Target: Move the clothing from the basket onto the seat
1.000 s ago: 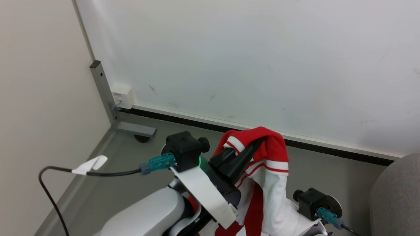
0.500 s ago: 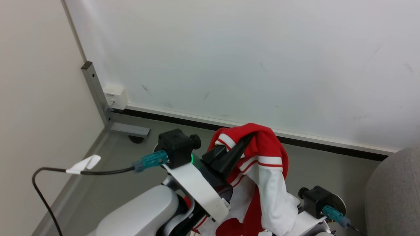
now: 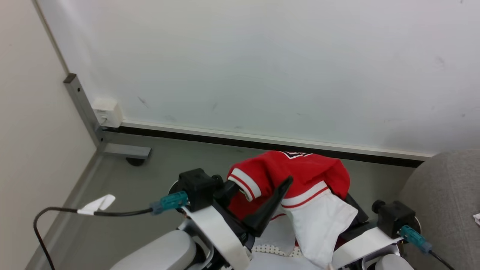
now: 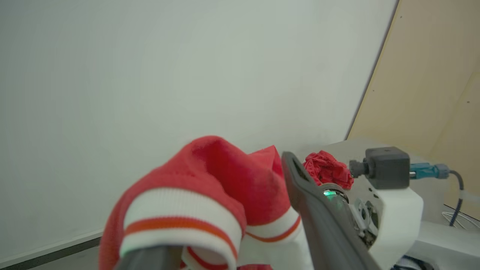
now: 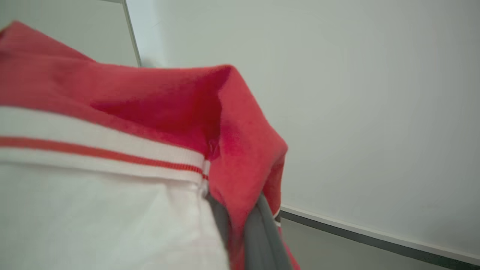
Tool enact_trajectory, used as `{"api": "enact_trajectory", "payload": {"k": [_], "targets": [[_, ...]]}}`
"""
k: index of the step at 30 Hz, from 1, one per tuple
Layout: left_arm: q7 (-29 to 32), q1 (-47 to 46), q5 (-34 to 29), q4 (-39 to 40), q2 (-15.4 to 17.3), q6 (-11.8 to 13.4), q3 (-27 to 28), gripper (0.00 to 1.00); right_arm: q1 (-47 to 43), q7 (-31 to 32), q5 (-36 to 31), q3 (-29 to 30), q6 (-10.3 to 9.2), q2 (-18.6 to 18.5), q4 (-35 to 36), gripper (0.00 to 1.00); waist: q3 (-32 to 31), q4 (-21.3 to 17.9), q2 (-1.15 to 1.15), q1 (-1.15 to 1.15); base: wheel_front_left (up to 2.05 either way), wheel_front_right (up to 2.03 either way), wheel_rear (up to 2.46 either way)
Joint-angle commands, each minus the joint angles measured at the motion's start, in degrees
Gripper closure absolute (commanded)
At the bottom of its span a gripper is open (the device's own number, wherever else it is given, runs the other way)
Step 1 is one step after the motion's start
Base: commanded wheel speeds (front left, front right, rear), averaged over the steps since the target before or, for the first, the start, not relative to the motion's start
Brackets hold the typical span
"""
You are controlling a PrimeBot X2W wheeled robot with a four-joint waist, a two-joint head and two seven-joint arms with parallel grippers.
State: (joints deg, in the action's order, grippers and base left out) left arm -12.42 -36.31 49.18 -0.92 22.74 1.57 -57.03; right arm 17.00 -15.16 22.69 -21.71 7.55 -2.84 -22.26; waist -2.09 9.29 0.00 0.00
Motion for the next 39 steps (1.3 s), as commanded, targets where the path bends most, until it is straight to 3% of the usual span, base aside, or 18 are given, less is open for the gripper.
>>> {"api": "enact_trajectory", "payload": {"k": [1, 11, 25, 39], "targets": [[-0.61, 1.05, -1.3, 0.3, 0.71, -0.41, -0.5, 0.0, -0.84, 0.02, -0.94, 1.2, -0.13, -0.09, 1.16, 1.0, 0.57, -1.74, 0.0, 0.0, 0.0, 0.0, 0.0], [-1.87, 4.48, -3.45, 0.35, 1.99, -0.86, -1.93, 0.0, -1.87, 0.02, -4.31, 8.4, -0.13, -0.1, 6.24, 1.0, 1.73, -9.02, 0.0, 0.0, 0.0, 0.0, 0.0], [-2.65, 7.32, -7.57, 0.59, 2.65, -1.94, -2.73, 0.0, -4.12, 0.01, -6.42, 20.92, -0.13, -0.07, 18.11, 1.0, 4.12, -23.98, 0.0, 0.0, 0.0, 0.0, 0.0], [-2.74, 7.58, -11.58, 1.9, 4.36, -1.79, -0.63, 0.0, -8.39, 0.02, -6.67, 25.23, -0.13, -0.06, 28.69, 1.0, 6.57, -32.87, 0.0, 0.0, 0.0, 0.0, 0.0]]}}
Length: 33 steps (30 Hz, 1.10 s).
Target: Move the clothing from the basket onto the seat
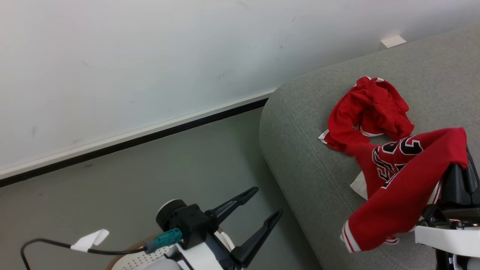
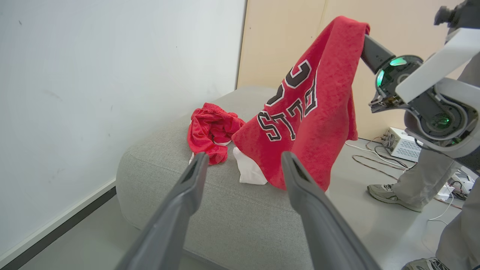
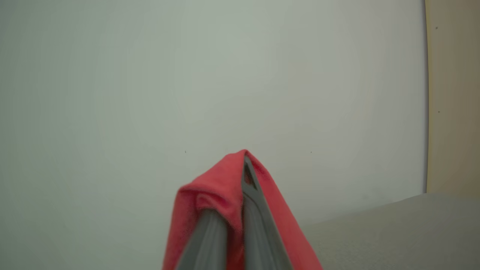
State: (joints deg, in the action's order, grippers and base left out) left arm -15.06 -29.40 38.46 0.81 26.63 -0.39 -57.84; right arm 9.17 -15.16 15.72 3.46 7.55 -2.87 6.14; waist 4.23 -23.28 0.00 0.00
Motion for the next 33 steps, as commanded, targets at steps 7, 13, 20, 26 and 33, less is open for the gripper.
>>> {"api": "enact_trajectory", "payload": {"k": [7, 13, 20, 26, 33], "targets": [[-0.13, 0.69, -1.29, 0.2, 0.68, -0.22, 0.71, 0.0, -1.85, 0.01, 0.76, 0.36, -0.13, -0.04, 0.71, 1.0, 0.71, -0.52, 0.0, 0.0, 0.0, 0.0, 0.0], [-0.13, 0.05, -1.88, 0.45, 0.5, -0.43, 1.25, 0.0, -0.35, 0.02, 0.01, -0.09, -0.13, -0.03, 0.67, 1.0, 1.73, 0.61, 0.0, 0.0, 0.0, 0.0, 0.0], [0.35, -1.34, -2.46, 2.75, 2.78, -0.95, 2.03, 0.0, 6.09, 3.5, -3.65, 1.46, -0.13, -0.69, 1.13, 1.0, 6.96, 2.45, 0.0, 0.0, 0.0, 0.0, 0.0], [1.36, -2.2, -2.98, 6.48, 7.35, -1.5, 3.09, 0.0, 14.71, 9.1, -3.6, 8.14, -0.13, -4.17, 2.72, 1.0, 13.82, 4.16, 0.0, 0.0, 0.0, 0.0, 0.0], [1.72, -2.6, -3.01, 10.54, 13.57, -2.02, 5.06, 0.0, 24.02, 16.45, -3.71, 18.4, -0.14, -11.43, 0.69, 1.0, 21.61, 6.01, 0.0, 0.0, 0.0, 0.0, 0.0]]}}
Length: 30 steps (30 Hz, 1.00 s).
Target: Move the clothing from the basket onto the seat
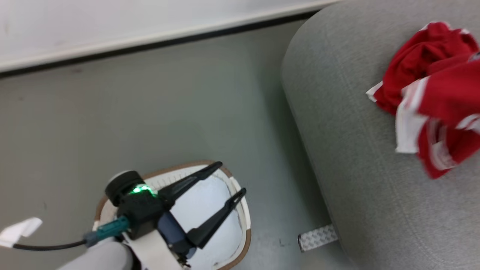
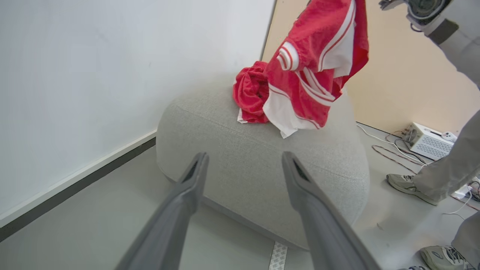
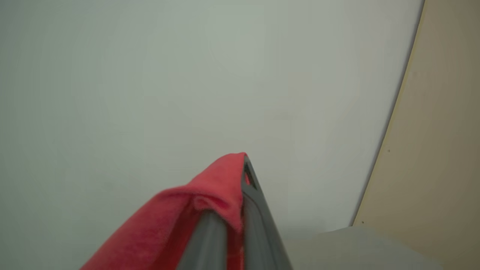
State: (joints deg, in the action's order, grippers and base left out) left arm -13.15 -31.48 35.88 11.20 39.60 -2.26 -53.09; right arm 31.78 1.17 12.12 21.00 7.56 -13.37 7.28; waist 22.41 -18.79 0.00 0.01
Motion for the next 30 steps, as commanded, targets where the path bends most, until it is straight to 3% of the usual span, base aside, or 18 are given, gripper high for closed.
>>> {"api": "enact_trajectory", "payload": {"k": [1, 8, 17, 23, 25, 26, 27, 28, 30], "targets": [[-0.2, -0.56, -0.42, 0.68, 1.41, -0.19, 0.57, 0.0, 2.95, 0.86, 0.29, 2.41, -0.15, -2.27, -1.72, 1.0, 4.31, 1.76, 0.0, -0.01, 0.0, 0.0, 0.0], [-0.28, -1.3, -0.25, 3.92, 6.33, -0.43, 2.92, 0.0, 9.32, 6.96, -3.05, 11.43, -0.15, -6.38, -10.03, 1.0, 10.83, 3.39, 0.0, -0.01, 0.0, 0.0, 0.0], [-0.94, -1.41, 0.22, 5.14, 8.72, -0.7, 4.62, 0.0, 5.88, 12.98, -11.86, 12.97, -0.15, -2.15, -22.18, 1.0, 14.35, 4.94, 0.0, -0.01, 0.0, 0.0, 0.0], [-1.17, -0.88, 0.62, 4.43, 8.25, -0.59, 4.99, 0.0, 3.86, 17.68, -12.86, 10.67, -0.15, -0.42, -24.54, 1.0, 13.33, 4.92, 0.0, -0.01, 0.0, 0.0, 0.0], [-1.27, -0.83, 0.63, 4.25, 7.87, -0.55, 5.0, 0.0, 3.97, 17.86, -12.94, 10.15, -0.15, -0.79, -25.02, 0.8, 12.68, 4.87, 0.0, -0.01, 0.0, 0.0, 0.0], [-1.31, -0.8, 0.65, 4.04, 7.65, -0.54, 4.94, 0.0, 4.17, 17.57, -13.04, 9.93, -0.15, -1.12, -25.37, 0.57, 12.23, 4.85, 0.0, -0.01, 0.0, 0.0, 0.0], [-1.35, -0.76, 0.71, 3.8, 7.38, -0.57, 4.84, 0.0, 4.38, 17.49, -13.1, 9.65, -0.15, -1.55, -25.83, 0.57, 11.69, 4.84, 0.0, -0.01, 0.0, 0.0, 0.0], [-1.38, -0.68, 0.77, 3.49, 7.03, -0.6, 4.68, 0.0, 4.55, 17.26, -13.14, 9.34, -0.15, -2.12, -26.54, 0.0, 11.01, 4.87, 0.0, -0.01, 0.0, 0.0, 0.0], [-1.49, -0.28, 0.93, 2.58, 6.19, -0.58, 4.4, 0.0, 4.84, 17.09, -11.75, 8.26, -0.15, -2.84, -28.17, 0.0, 9.17, 4.9, 0.0, -0.01, 0.0, 0.0, 0.0]]}}
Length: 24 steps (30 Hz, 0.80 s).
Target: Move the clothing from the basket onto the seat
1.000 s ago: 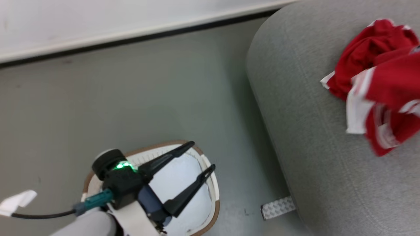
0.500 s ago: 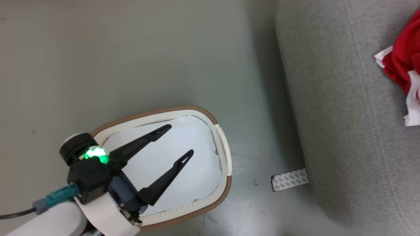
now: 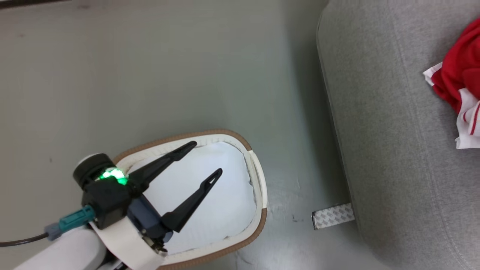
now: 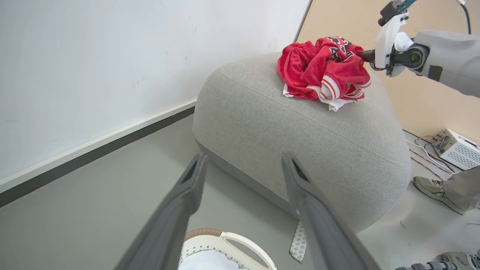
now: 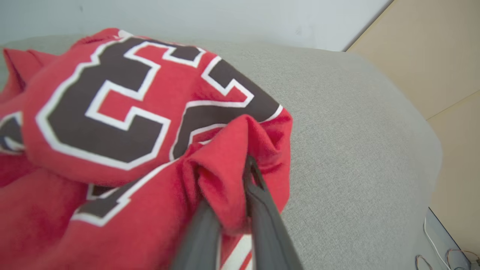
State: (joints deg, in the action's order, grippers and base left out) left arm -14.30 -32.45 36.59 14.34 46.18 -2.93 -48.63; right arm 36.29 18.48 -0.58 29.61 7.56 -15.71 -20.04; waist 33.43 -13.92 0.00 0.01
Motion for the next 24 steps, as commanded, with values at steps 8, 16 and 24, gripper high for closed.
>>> {"api": "enact_trajectory", "payload": {"k": [8, 16, 24], "targets": [[-0.75, 3.96, 2.21, -5.19, -4.49, 1.91, 0.46, 0.0, -4.22, 2.8, 7.07, -8.31, -0.15, -8.44, -4.38, 0.0, -12.34, 0.65, 0.0, -0.01, 0.0, 0.0, 0.0], [-0.87, 9.27, 5.17, -10.42, -9.64, 4.89, 6.02, 0.0, -9.84, -0.07, 18.85, -19.67, -0.15, -19.41, -1.62, 0.0, -24.13, 2.71, 0.0, -0.01, 0.0, 0.0, 0.0], [-0.88, 15.56, 5.7, -13.61, -13.86, 7.62, 16.83, 0.0, -11.67, -5.93, 24.51, -26.78, -0.15, -18.18, 4.91, 0.0, -31.74, 6.43, 0.0, -0.01, 0.0, 0.0, 0.0]]}}
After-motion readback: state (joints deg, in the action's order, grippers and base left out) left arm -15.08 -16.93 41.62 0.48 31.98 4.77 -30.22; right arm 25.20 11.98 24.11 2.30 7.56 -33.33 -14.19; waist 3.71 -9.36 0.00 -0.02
